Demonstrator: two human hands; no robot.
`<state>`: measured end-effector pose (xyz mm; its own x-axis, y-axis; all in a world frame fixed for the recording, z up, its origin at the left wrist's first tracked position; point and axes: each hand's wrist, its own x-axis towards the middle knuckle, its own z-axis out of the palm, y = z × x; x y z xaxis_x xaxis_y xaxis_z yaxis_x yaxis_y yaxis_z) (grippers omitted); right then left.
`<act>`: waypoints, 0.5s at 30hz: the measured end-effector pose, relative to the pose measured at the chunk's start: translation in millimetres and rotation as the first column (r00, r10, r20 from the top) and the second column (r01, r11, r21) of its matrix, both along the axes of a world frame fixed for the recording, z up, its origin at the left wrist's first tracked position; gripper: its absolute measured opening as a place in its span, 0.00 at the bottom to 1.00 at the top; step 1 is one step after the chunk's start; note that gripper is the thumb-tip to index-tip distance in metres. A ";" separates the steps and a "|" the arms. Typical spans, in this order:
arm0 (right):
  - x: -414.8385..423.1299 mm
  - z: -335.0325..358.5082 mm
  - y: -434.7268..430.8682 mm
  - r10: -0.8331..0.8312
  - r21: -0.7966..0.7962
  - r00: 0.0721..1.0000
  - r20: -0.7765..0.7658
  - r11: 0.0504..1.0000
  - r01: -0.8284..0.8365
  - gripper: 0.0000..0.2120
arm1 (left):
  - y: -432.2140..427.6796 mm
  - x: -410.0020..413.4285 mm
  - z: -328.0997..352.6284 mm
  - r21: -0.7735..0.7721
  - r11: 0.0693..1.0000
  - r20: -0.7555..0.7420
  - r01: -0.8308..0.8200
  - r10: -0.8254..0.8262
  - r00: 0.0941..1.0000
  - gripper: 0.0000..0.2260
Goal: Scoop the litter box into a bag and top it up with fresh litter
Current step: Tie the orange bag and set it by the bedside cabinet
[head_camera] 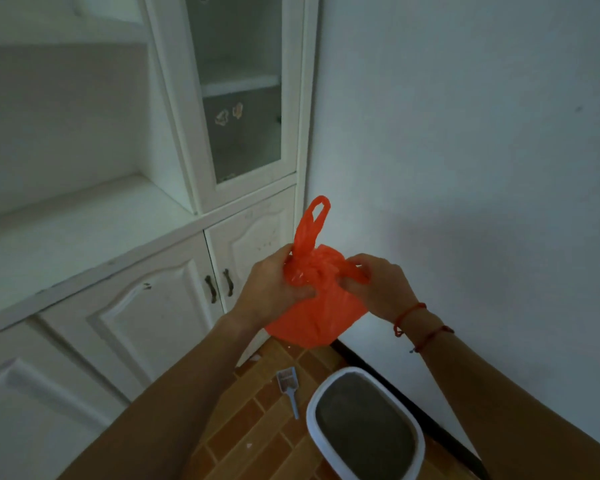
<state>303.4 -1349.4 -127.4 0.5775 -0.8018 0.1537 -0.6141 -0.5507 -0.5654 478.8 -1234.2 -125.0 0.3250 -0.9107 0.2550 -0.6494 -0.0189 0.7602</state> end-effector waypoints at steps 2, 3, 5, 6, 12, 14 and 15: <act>-4.7 6.3 0.0 -0.008 -0.021 1.000 0.001 1.000 0.008 0.13 | -2.3 -4.4 4.0 -0.010 1.000 0.033 0.002 -0.002 0.999 0.30; -7.6 8.8 -0.2 -0.015 -0.023 1.000 0.008 1.000 0.015 0.14 | -3.9 -7.5 6.0 -0.015 1.000 0.042 0.000 0.000 0.999 0.29; -14.8 12.4 -2.2 -0.028 -0.015 0.999 0.024 0.999 0.029 0.14 | -8.4 -13.7 8.7 -0.025 1.000 0.050 -0.009 0.010 0.999 0.26; -19.4 13.6 -3.3 -0.033 -0.010 0.999 0.029 0.999 0.033 0.13 | -11.8 -17.0 8.6 -0.025 1.000 0.043 -0.010 0.011 0.999 0.25; -61.5 18.8 -17.4 -0.075 -0.031 0.997 0.027 0.997 0.076 0.15 | -40.0 -51.6 9.4 -0.058 0.997 0.055 0.046 -0.043 0.998 0.22; -79.4 22.3 -23.4 -0.099 -0.031 0.995 0.016 0.995 0.099 0.16 | -51.1 -67.4 11.7 -0.054 0.996 0.045 0.067 -0.064 0.997 0.22; -88.2 24.5 -25.8 -0.114 -0.028 0.993 0.014 0.993 0.114 0.17 | -56.3 -75.2 12.7 -0.056 0.995 0.040 0.081 -0.079 0.996 0.21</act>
<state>215.2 -1375.3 -102.8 0.4807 -0.8573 0.1845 -0.6668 -0.4940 -0.5581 403.6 -1290.5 -112.3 0.2407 -0.9168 0.3186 -0.6755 0.0774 0.7333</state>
